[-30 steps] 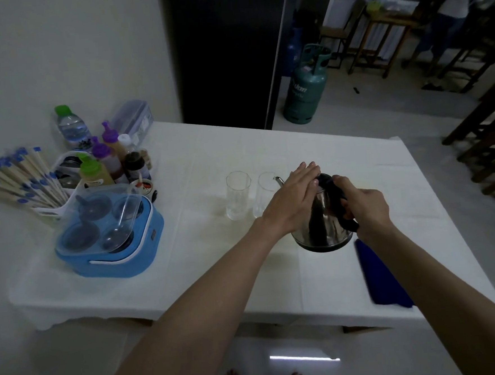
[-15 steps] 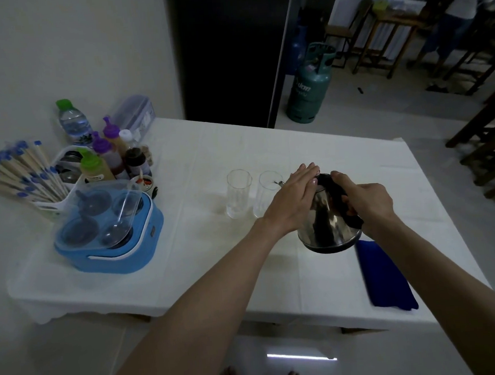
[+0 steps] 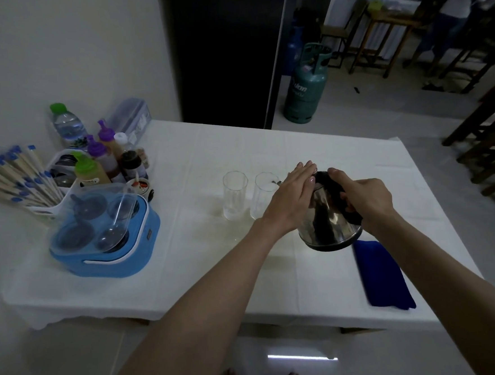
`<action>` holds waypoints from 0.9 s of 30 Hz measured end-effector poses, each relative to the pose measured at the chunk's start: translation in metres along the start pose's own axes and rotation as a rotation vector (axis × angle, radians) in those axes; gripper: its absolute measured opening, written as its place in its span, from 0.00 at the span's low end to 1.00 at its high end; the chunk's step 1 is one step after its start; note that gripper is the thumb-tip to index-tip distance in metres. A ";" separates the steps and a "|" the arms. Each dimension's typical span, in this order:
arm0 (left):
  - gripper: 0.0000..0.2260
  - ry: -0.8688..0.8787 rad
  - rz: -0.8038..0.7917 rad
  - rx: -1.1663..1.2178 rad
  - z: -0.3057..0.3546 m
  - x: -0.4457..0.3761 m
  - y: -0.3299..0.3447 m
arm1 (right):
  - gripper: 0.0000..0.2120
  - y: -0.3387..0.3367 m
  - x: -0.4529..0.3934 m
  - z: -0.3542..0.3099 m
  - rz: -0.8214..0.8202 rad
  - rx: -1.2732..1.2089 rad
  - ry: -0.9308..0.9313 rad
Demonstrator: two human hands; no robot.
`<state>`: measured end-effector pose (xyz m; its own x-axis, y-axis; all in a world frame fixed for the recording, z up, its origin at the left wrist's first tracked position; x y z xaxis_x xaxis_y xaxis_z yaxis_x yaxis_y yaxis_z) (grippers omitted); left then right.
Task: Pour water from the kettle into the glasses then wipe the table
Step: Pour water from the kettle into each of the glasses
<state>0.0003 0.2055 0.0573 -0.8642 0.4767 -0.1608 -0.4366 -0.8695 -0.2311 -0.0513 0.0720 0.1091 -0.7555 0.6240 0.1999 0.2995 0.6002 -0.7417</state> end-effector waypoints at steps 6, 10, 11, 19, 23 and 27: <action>0.19 0.001 0.013 0.005 -0.001 -0.001 0.001 | 0.25 -0.002 -0.001 0.000 0.000 -0.011 -0.006; 0.19 -0.003 0.019 0.015 -0.001 -0.002 0.001 | 0.25 -0.003 -0.002 -0.002 -0.001 -0.008 -0.009; 0.19 -0.004 0.020 0.014 -0.001 -0.002 0.001 | 0.24 -0.003 -0.002 -0.002 -0.001 -0.006 -0.010; 0.20 -0.005 0.028 0.014 0.001 -0.002 0.003 | 0.24 -0.006 -0.003 -0.004 -0.002 0.015 -0.021; 0.20 -0.002 0.035 0.027 0.001 -0.002 0.004 | 0.23 -0.007 -0.004 -0.005 -0.008 0.023 -0.027; 0.19 -0.002 0.048 0.044 0.001 -0.003 0.004 | 0.23 -0.007 -0.005 -0.006 -0.017 0.035 -0.034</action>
<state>0.0012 0.2008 0.0581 -0.8849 0.4343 -0.1686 -0.4053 -0.8960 -0.1813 -0.0459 0.0675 0.1177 -0.7798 0.5961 0.1911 0.2663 0.5921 -0.7606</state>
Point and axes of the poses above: each hand's wrist, its own x-axis away from the middle knuckle, its own y-axis out of the palm, z = x × y, the point moved 3 cm from there along -x, towards the middle knuckle, and after that the axes turned 12 degrees about x, right-handed, at the moved point
